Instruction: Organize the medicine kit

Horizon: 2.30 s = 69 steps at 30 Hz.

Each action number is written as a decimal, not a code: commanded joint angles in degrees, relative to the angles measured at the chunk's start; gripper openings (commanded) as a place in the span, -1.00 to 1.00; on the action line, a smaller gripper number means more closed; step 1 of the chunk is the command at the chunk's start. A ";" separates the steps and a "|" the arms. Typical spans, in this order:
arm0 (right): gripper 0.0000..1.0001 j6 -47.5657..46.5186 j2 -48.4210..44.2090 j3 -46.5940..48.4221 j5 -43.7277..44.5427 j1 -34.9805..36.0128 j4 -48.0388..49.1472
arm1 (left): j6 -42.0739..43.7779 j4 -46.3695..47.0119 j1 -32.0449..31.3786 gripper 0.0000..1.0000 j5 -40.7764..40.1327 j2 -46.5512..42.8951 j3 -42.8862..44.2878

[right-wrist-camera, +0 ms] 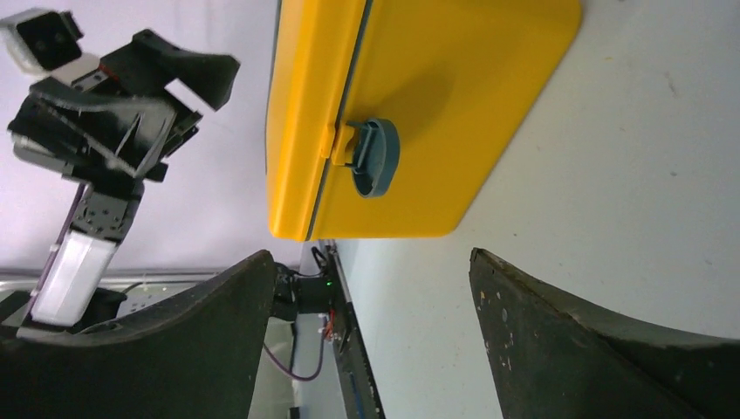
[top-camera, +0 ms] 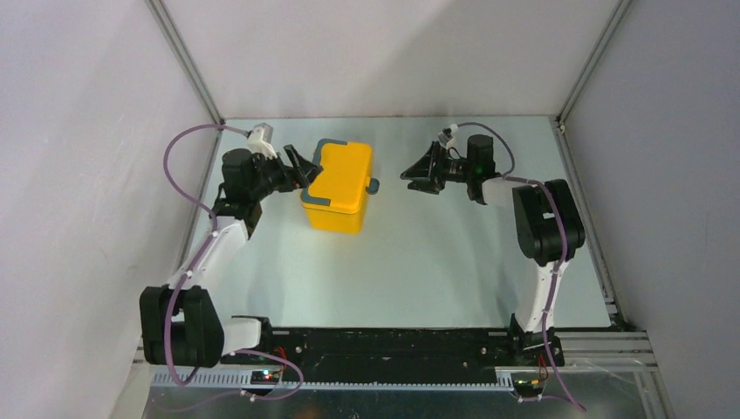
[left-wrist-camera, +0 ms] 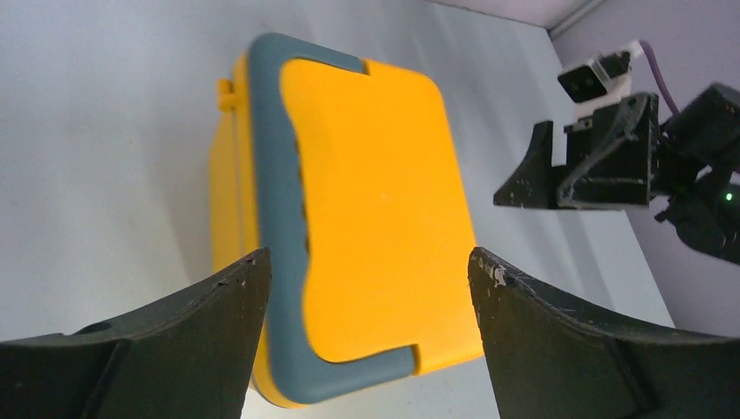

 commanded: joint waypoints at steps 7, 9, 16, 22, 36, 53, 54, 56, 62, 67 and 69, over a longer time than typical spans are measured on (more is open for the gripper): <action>0.99 16.94 12.38 6.68 -5.57 5.42 22.85 | -2.55 -0.12 0.77 0.66 3.06 11.34 7.88; 0.99 18.96 14.28 8.45 -5.41 6.47 25.89 | -2.87 -0.12 0.68 0.64 3.71 12.80 8.48; 0.93 32.47 21.04 13.28 -5.31 8.54 40.31 | -4.61 -0.12 0.41 0.42 4.02 17.79 9.70; 0.90 37.75 22.71 16.10 -5.56 9.63 46.28 | -5.07 -0.12 -0.10 0.21 4.30 21.41 10.18; 0.80 35.15 13.97 9.13 -7.47 6.81 44.09 | -3.76 -0.95 -0.60 -0.01 1.66 23.73 10.51; 0.75 26.60 11.19 7.62 -8.41 8.37 31.62 | -4.24 -0.91 -1.43 -0.05 2.74 24.52 10.40; 0.75 25.07 11.12 7.56 -8.47 8.22 30.56 | -4.39 -0.91 -1.48 -0.05 2.74 24.48 10.41; 0.73 23.05 10.64 7.14 -8.61 7.65 28.15 | -4.51 -0.91 -1.52 -0.05 2.89 24.52 10.42; 0.73 20.60 7.26 4.47 -10.14 5.71 28.19 | -4.28 -0.91 -1.52 -0.06 2.81 24.67 10.42; 0.73 19.56 5.77 2.71 -9.86 4.13 28.71 | -4.40 -0.91 -1.55 -0.06 2.86 25.05 10.61; 0.74 18.93 6.14 2.67 -9.19 3.70 28.31 | -4.33 -0.91 -1.56 -0.06 2.97 25.10 10.60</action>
